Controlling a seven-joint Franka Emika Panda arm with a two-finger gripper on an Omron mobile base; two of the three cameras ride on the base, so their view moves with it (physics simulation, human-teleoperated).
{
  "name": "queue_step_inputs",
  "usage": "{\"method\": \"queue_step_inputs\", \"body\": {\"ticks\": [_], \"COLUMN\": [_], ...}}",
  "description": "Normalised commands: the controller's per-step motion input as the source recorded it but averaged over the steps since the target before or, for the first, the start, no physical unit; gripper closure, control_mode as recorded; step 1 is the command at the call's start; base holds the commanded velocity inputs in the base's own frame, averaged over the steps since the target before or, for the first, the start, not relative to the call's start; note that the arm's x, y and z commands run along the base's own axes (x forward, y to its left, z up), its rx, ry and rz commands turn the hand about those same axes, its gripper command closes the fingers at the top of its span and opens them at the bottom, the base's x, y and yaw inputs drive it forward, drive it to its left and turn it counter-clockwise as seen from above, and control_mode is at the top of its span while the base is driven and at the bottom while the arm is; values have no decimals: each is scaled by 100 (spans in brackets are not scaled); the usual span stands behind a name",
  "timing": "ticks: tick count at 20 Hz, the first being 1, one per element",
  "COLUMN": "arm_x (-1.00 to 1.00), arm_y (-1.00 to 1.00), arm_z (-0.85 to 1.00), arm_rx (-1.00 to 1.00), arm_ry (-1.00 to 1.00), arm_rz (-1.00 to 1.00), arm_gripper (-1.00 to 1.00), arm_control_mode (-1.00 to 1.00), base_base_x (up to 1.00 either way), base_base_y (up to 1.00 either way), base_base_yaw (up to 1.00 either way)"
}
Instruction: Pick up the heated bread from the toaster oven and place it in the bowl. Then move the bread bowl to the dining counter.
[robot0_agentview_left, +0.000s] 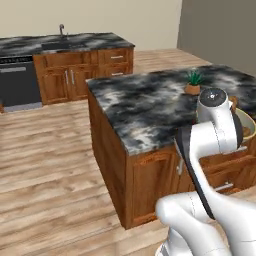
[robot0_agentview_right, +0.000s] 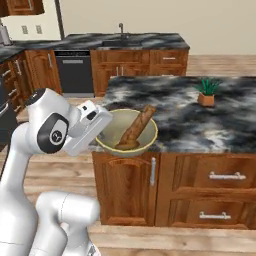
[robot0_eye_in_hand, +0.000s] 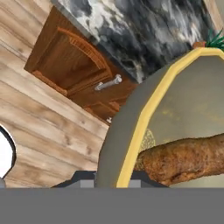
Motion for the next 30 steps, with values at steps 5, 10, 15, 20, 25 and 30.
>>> {"method": "queue_step_inputs", "body": {"ticks": [5, 10, 15, 20, 25, 30], "arm_x": [0, 0, 0, 0, 0, 0], "arm_y": [0, 0, 0, 0, 0, 0], "arm_z": [0, 0, 0, 0, 0, 0], "arm_rx": [0, 0, 0, 0, 0, 0], "arm_ry": [0, 0, 0, 0, 0, 0], "arm_rz": [0, 0, 0, 0, 0, 0], "arm_gripper": [100, 100, 100, 100, 100, 100], "arm_control_mode": [100, 100, 100, 100, 100, 100], "base_base_x": [21, 96, 100, 100, 100, 100], "base_base_y": [78, 100, 77, 10, -62, -57], "base_base_yaw": [76, 26, 1, 0, 0, 0]}}
